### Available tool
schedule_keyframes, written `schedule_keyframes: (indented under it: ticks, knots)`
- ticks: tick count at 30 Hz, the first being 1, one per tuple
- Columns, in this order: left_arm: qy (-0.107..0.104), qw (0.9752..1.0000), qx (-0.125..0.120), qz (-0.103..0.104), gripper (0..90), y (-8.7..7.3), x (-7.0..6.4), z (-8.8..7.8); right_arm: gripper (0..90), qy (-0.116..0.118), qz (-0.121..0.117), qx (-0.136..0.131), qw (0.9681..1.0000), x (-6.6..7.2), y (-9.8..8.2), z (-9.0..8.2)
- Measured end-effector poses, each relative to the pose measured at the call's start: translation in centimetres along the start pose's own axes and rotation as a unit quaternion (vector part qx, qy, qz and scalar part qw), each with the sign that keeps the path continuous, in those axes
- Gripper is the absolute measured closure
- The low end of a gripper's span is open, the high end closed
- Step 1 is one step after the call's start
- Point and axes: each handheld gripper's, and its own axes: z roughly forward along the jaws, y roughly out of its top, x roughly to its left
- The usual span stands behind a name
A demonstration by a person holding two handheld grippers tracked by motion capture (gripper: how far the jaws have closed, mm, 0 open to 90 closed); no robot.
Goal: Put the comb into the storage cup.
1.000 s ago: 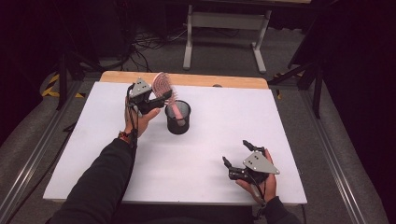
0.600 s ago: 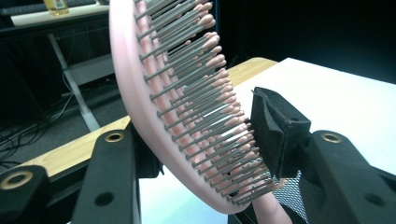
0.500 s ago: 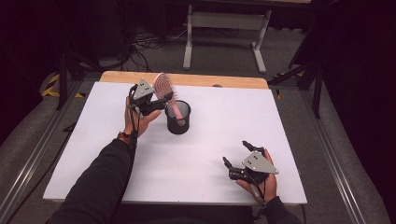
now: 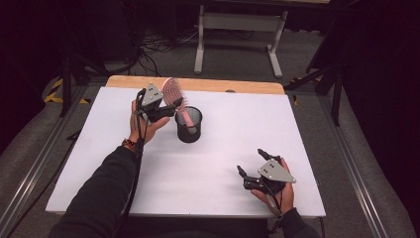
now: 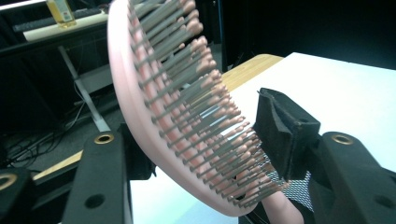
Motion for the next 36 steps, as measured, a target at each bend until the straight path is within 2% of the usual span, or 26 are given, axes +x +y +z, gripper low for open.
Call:
schedule_keyframes:
  ticks: [5,8,14,20,22,31,36]
  knots:
    - [0.008,1.0000,0.002,0.002,38.8,0.1,0.2,-0.3,14.2,0.001,-0.002,0.001,1.0000,0.0,0.0,0.0]
    - [0.021,0.9998,-0.003,0.002,32.8,0.2,0.3,-0.6,14.1,0.002,-0.004,0.004,1.0000,0.0,-0.1,0.1]
    - [0.021,0.9998,-0.002,-0.003,26.7,0.4,0.4,-1.0,14.2,0.003,-0.011,0.006,0.9999,0.3,-0.1,0.1]
    - [0.029,0.9995,-0.009,0.003,21.4,0.7,0.7,-1.5,14.2,0.003,-0.016,0.008,0.9998,0.5,-0.1,0.2]
    - [0.029,0.9995,-0.010,0.006,18.9,0.8,0.8,-1.6,14.4,-0.006,-0.019,0.007,0.9998,0.6,0.0,0.2]
    - [0.038,0.9989,-0.018,0.021,18.1,1.4,0.9,-2.5,15.2,-0.017,-0.017,-0.001,0.9997,0.4,0.0,-0.1]
    - [0.034,0.9989,-0.018,0.024,16.9,1.7,0.9,-3.1,15.4,-0.021,-0.015,-0.002,0.9997,0.3,0.1,-0.2]
